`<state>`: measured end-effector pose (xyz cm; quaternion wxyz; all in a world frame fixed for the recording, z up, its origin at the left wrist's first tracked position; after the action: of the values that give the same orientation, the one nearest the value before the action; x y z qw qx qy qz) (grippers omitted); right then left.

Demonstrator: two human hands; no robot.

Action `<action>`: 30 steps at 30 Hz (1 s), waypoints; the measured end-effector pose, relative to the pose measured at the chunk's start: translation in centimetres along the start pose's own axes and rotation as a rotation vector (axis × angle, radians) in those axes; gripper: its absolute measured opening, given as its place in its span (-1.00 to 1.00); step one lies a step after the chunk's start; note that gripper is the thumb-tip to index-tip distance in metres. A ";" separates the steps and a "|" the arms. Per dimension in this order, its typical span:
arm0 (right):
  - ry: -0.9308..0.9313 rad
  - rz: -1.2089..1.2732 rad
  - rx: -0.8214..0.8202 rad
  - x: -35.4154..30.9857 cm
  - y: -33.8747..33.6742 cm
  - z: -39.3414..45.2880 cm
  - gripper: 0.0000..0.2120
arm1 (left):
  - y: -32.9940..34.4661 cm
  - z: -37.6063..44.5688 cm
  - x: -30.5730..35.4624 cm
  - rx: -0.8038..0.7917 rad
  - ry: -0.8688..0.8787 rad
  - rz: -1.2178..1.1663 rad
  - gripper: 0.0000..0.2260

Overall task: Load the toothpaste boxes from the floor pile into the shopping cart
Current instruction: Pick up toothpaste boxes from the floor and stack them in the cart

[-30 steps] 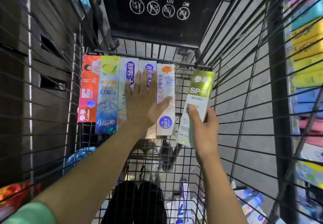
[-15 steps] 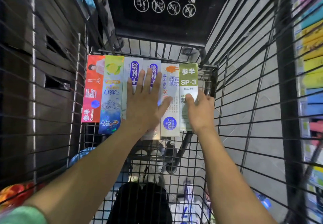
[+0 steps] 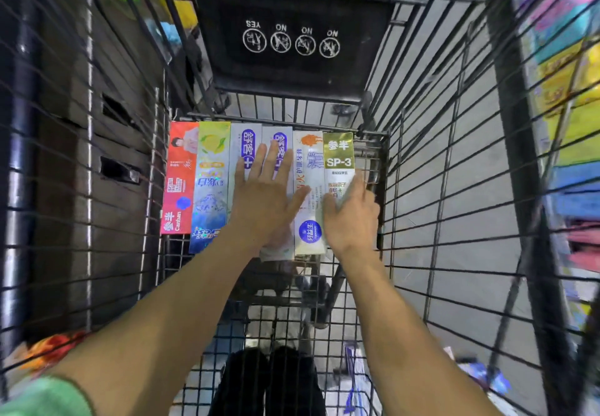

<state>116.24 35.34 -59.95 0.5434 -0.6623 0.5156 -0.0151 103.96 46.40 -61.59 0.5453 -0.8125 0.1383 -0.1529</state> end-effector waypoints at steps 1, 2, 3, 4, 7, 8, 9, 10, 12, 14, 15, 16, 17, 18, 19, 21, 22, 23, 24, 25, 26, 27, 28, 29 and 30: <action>-0.004 -0.012 -0.008 -0.2 -0.3 -0.4 -0.36 | -0.5 -0.5 -0.1 -0.002 0.018 0.012 -0.22; -0.015 -0.025 -0.019 -0.4 -0.6 -0.9 -0.38 | -1.1 -1.1 -0.2 0.003 0.035 0.020 -0.23; -0.034 -0.042 -0.030 -0.7 -1.0 -1.4 -0.38 | -1.6 -1.7 -0.4 0.009 0.052 0.022 -0.24; -0.056 -0.060 -0.039 -1.1 -1.3 -2.0 -0.37 | -2.2 -2.3 -0.5 0.023 0.070 0.015 -0.25; -0.150 -0.113 -0.038 -2.7 -3.2 -4.0 -0.34 | -4.6 -4.2 -0.8 0.068 0.122 -0.005 -0.29; -0.186 -0.119 -0.033 -3.5 -4.0 -4.8 -0.33 | -5.5 -4.9 -0.9 0.052 0.122 0.000 -0.26; -0.220 -0.125 -0.034 -4.3 -5.0 -5.7 -0.31 | -6.5 -5.6 -0.9 0.041 0.122 0.003 -0.22; -0.260 -0.134 -0.029 -5.1 -5.9 -6.6 -0.28 | -7.7 -6.5 -0.7 0.033 0.121 0.000 -0.17; -0.323 -0.142 -0.007 -6.7 -8.5 -8.9 -0.27 | -10.1 -8.4 -0.2 0.006 0.106 -0.045 -0.17; -0.355 -0.154 0.032 -8.3 -11.3 -11.8 -0.28 | -13.1 -10.8 0.6 0.051 0.126 -0.154 -0.23; -0.371 -0.155 0.058 -9.1 -12.8 -13.7 -0.29 | -14.5 -12.2 1.1 0.073 0.157 -0.188 -0.24; -0.392 -0.149 0.088 -9.9 -14.1 -15.6 -0.30 | -15.9 -13.5 1.6 0.079 0.198 -0.224 -0.25; -0.426 -0.150 0.123 -10.6 -15.4 -17.6 -0.31 | -17.2 -14.8 2.2 0.081 0.251 -0.267 -0.25; -0.458 -0.164 0.159 -11.2 -16.6 -19.7 -0.32 | -18.5 -16.2 2.7 0.086 0.310 -0.309 -0.25; -0.481 -0.186 0.197 -11.5 -17.7 -21.9 -0.32 | -19.7 -17.7 3.1 0.098 0.372 -0.340 -0.26; -0.485 -0.236 0.269 -10.9 -19.6 -26.5 -0.29 | -21.7 -21.0 3.8 0.153 0.499 -0.385 -0.28; -0.462 -0.255 0.299 -10.2 -20.5 -28.8 -0.27 | -22.5 -22.8 4.1 0.174 0.559 -0.394 -0.29; -0.423 -0.273 0.321 -9.1 -21.1 -31.1 -0.26 | -23.0 -24.6 4.6 0.181 0.615 -0.385 -0.30; -0.374 -0.292 0.341 -7.9 -21.6 -33.5 -0.26 | -23.1 -26.3 5.3 0.183 0.673 -0.358 -0.30; -0.318 -0.306 0.363 -6.4 -22.1 -35.9 -0.25 | -23.0 -28.0 6.2 0.185 0.736 -0.316 -0.30; -0.262 -0.320 0.383 -4.8 -22.4 -38.3 -0.25 | -22.6 -29.8 7.3 0.176 0.797 -0.271 -0.31; -0.203 -0.329 0.398 -3.0 -22.5 -40.7 -0.24 | -22.0 -31.8 8.3 0.158 0.850 -0.236 -0.31; -0.138 -0.329 0.415 -1.1 -22.6 -43.1 -0.24 | -21.3 -33.6 9.5 0.135 0.895 -0.213 -0.30; -0.079 -0.326 0.435 0.8 -22.6 -45.5 -0.23 | -20.4 -35.6 10.6 0.116 0.940 -0.202 -0.31; -0.032 -0.322 0.456 2.6 -22.4 -47.9 -0.23 | -19.3 -37.6 11.8 0.104 0.988 -0.200 -0.31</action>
<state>104.59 -2.95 -25.32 0.6769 -0.5966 0.3783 -0.2065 100.83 17.16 -29.00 0.4373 -0.6241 0.2934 -0.5773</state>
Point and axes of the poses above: each hand's wrist, its own z-axis towards the middle knuckle, its own y-axis out of the palm, x = y × z, the point moved 5 cm from there along z, towards the middle knuckle, and after that the axes turned 14 degrees about -y, right-handed, at the moved point
